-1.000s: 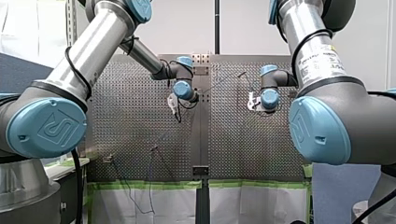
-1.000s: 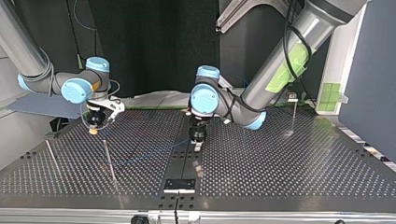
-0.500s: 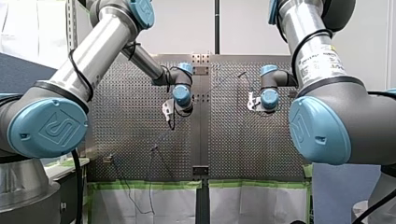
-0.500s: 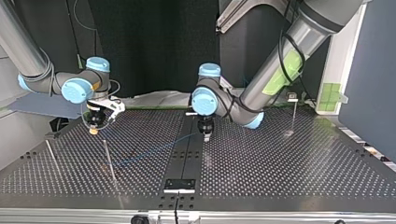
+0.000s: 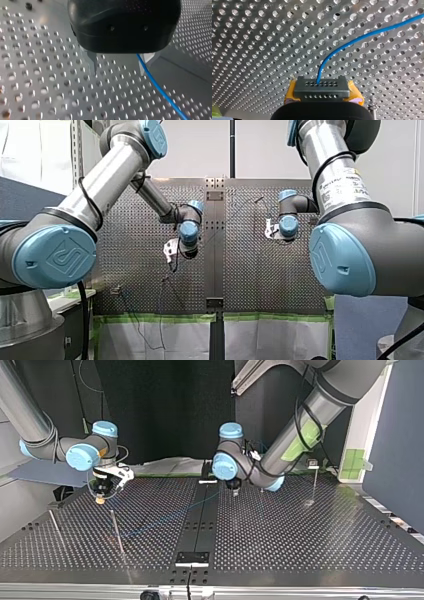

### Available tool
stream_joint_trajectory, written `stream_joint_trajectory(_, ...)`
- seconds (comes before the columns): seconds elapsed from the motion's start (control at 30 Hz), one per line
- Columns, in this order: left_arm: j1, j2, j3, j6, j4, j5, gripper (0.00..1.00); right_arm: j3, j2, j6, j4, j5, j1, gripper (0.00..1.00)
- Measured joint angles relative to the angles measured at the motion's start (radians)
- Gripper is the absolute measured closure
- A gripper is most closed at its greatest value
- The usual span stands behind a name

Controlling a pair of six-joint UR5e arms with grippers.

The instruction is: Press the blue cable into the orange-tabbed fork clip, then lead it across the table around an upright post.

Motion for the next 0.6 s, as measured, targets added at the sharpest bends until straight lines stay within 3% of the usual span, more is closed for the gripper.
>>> stream_joint_trajectory(0.3,0.011,-0.001,-0.073,0.028,0.069,-0.063,0.17,0.001,0.000,0.000,0.000,0.000,0.003,1.00)
stream_joint_trajectory(0.6,0.024,-0.001,-0.148,0.074,0.101,-0.092,0.17,0.006,0.000,-0.004,-0.001,0.009,0.009,1.00)
